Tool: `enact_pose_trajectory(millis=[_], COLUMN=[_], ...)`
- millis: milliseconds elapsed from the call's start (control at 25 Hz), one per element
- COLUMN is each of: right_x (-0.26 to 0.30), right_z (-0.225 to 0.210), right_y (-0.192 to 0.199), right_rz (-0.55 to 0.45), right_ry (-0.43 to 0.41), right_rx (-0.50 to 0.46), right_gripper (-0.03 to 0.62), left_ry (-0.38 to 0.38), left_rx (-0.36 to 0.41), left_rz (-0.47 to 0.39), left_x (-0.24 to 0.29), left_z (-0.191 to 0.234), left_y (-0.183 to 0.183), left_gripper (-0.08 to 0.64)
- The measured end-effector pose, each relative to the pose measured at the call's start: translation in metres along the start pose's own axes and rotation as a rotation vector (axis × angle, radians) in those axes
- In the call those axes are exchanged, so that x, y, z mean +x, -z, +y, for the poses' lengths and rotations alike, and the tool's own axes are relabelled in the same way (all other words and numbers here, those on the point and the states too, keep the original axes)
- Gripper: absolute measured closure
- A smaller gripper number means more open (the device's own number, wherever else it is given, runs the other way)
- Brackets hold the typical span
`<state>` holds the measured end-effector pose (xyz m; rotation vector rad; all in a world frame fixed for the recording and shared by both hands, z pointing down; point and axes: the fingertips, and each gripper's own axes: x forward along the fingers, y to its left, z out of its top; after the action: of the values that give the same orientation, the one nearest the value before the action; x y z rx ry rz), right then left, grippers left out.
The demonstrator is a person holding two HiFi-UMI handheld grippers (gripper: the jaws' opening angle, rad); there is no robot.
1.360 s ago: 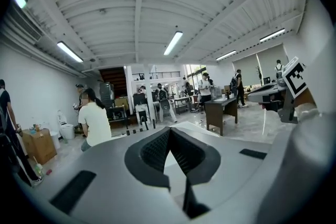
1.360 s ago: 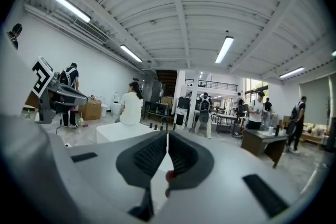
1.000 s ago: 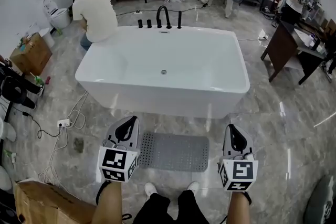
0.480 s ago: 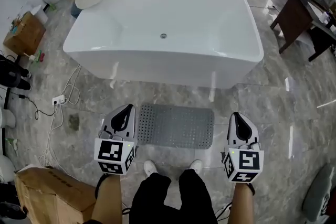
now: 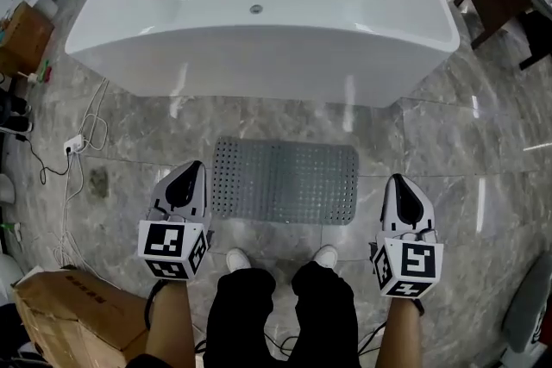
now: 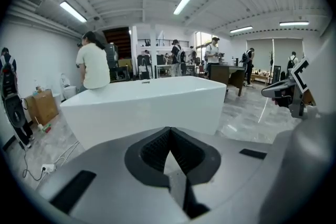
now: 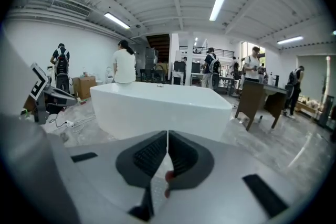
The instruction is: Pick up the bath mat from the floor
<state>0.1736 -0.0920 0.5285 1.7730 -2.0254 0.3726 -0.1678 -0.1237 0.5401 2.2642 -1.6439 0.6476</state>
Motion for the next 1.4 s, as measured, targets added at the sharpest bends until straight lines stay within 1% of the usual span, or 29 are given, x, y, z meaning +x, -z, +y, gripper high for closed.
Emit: enact_pose_trajectory(millis=[120, 320, 400, 520, 600, 680, 760, 920, 1040, 1120, 1240, 1320, 1400], right_x=[0.018, 0.053, 0.069, 0.096, 0.113, 0.127, 0.139, 0.166, 0.181, 0.191, 0.202, 0.210, 0.217], right_z=[-0.003, -0.007, -0.009, -0.010, -0.008, -0.008, -0.011, -0.018, -0.022, -0.023, -0.023, -0.019, -0.015], right_y=[0.040, 0.101, 0.120, 0.145, 0.168, 0.191, 0.211, 0.252, 0.282, 0.302, 0.329, 0.349, 0.373], right_rz=[0.010, 0.021, 0.010, -0.013, -0.002, 0.003, -0.010, -0.006, -0.002, 0.006, 0.004, 0.017, 0.051], right_ry=[0.016, 0.029, 0.046, 0.057, 0.046, 0.039, 0.042, 0.037, 0.028, 0.023, 0.017, 0.005, -0.009], right_rx=[0.029, 0.019, 0.024, 0.029, 0.010, -0.009, -0.004, -0.016, -0.013, -0.023, -0.007, -0.037, -0.056], right_gripper=[0.569, 0.569, 0.569, 0.569, 0.569, 0.569, 0.569, 0.569, 0.569, 0.569, 0.569, 0.568, 0.568], left_ry=[0.008, 0.017, 0.019, 0.007, -0.004, -0.008, -0.008, -0.025, -0.024, -0.007, 0.015, 0.028, 0.041], left_rx=[-0.008, 0.018, 0.018, -0.022, -0.042, -0.028, -0.008, -0.014, -0.019, -0.008, 0.011, 0.019, 0.018], left_rz=[0.005, 0.016, 0.023, 0.014, 0.011, 0.021, 0.027, 0.019, 0.010, 0.007, 0.009, 0.017, 0.041], left_x=[0.027, 0.073, 0.091, 0.118, 0.132, 0.145, 0.157, 0.183, 0.196, 0.204, 0.214, 0.221, 0.229], left_z=[-0.002, -0.007, -0.006, 0.004, 0.011, 0.015, 0.017, 0.022, 0.017, 0.012, 0.010, 0.011, 0.015], left_y=[0.035, 0.092, 0.115, 0.146, 0.169, 0.194, 0.217, 0.253, 0.277, 0.291, 0.313, 0.327, 0.346], left_gripper=[0.561, 0.561, 0.561, 0.561, 0.561, 0.561, 0.561, 0.561, 0.561, 0.561, 0.561, 0.561, 0.561])
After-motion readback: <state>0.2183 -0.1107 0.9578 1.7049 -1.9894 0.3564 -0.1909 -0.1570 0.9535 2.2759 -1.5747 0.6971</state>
